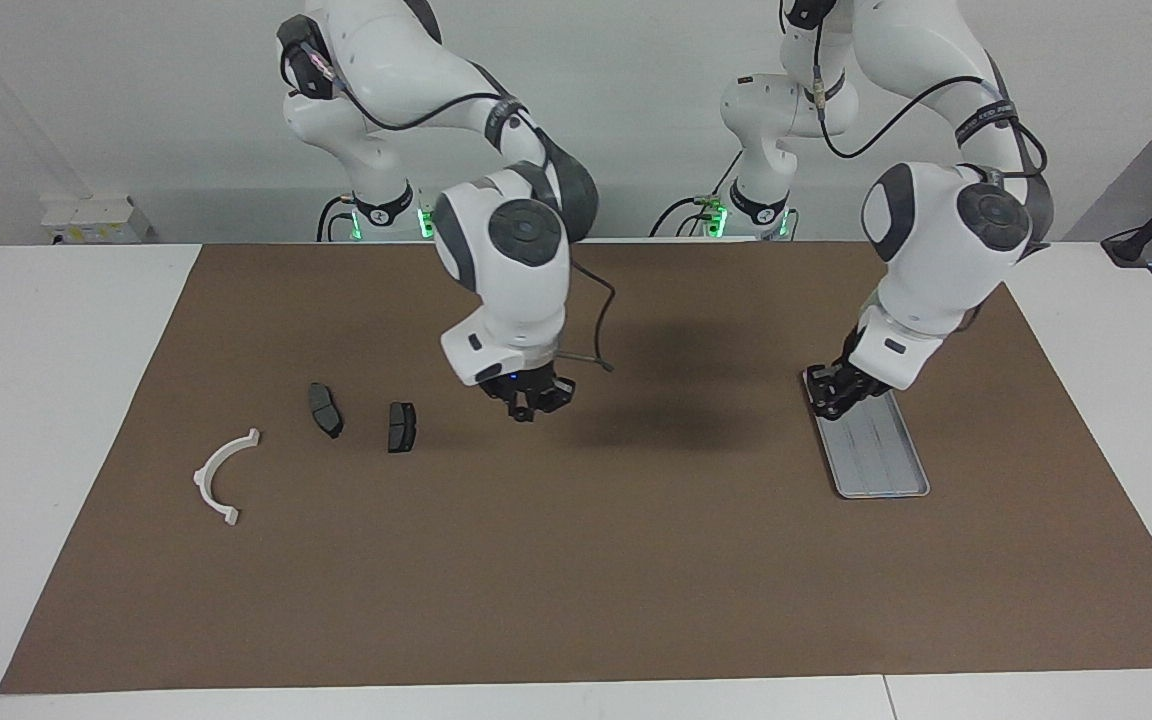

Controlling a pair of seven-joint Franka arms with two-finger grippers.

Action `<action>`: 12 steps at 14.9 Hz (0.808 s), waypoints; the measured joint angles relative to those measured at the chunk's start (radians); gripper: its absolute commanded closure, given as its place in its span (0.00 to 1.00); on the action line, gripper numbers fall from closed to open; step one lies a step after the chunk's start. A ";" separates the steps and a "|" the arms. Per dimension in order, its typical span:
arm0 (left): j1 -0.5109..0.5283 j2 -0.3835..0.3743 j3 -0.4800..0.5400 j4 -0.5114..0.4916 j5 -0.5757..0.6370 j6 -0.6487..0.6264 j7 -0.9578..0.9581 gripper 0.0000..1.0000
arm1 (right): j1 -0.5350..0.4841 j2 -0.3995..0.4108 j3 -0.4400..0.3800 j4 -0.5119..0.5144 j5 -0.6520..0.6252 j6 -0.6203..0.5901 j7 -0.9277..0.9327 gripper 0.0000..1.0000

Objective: Place bearing gear from tray to pile

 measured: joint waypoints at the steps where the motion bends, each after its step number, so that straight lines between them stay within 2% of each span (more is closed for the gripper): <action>1: -0.062 0.001 -0.001 -0.009 0.014 0.025 -0.094 1.00 | -0.049 -0.024 0.000 -0.002 0.002 -0.025 -0.119 1.00; 4: -0.246 0.005 -0.004 -0.040 0.062 0.079 -0.353 1.00 | -0.202 -0.039 0.000 -0.024 0.005 -0.025 -0.449 1.00; 7: -0.341 0.026 -0.004 -0.072 0.094 0.137 -0.494 1.00 | -0.322 -0.027 0.000 -0.122 0.006 0.132 -0.675 1.00; 9: -0.365 0.059 -0.003 -0.087 0.121 0.178 -0.551 1.00 | -0.365 -0.015 0.001 -0.218 0.006 0.286 -0.738 1.00; 12: -0.385 0.119 -0.002 -0.099 0.145 0.256 -0.610 1.00 | -0.371 0.022 0.002 -0.288 0.004 0.408 -0.748 1.00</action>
